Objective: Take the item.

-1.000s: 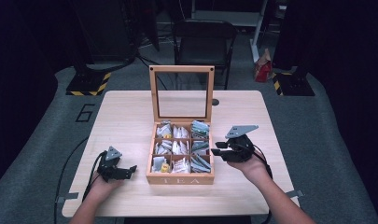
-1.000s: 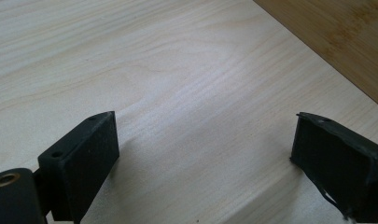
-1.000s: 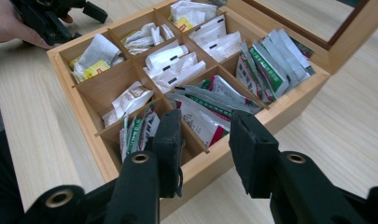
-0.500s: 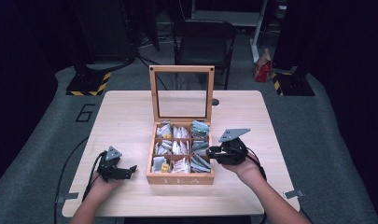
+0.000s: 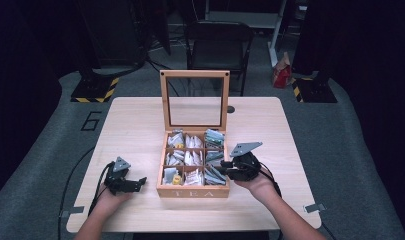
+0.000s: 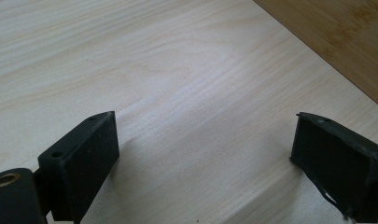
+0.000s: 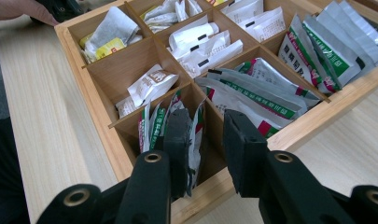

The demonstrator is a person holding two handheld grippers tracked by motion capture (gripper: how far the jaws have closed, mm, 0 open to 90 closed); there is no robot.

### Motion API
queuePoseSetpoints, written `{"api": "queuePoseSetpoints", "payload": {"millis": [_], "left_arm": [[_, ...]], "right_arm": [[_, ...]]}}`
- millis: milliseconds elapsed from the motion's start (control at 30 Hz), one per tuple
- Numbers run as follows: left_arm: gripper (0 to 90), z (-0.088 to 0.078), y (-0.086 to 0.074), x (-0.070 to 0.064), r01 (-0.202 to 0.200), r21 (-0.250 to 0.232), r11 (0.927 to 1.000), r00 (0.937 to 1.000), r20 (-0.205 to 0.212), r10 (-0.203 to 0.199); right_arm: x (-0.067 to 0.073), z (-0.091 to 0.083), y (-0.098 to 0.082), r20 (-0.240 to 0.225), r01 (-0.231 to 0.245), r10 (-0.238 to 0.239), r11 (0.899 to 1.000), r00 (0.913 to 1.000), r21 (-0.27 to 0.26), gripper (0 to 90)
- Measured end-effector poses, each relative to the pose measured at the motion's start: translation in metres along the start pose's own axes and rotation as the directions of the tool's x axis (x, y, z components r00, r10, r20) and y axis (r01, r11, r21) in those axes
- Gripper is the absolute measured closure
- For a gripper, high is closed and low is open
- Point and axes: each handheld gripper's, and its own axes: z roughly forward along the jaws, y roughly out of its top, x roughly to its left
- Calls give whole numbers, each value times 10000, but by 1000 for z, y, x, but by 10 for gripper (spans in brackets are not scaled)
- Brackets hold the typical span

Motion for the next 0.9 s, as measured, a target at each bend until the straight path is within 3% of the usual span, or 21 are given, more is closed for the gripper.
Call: {"api": "queuePoseSetpoints", "payload": {"millis": [533,900], "left_arm": [[70,0,0,0,-8,-5,10000,10000,-11,8],[70,0,0,0,-11,-3,10000,10000,-10,11]], "right_arm": [[0,6,-4,-140,-69,69,10000,9999,49,735],[0,13,-8,-234,-99,104,9997,9997,225,796]]}}
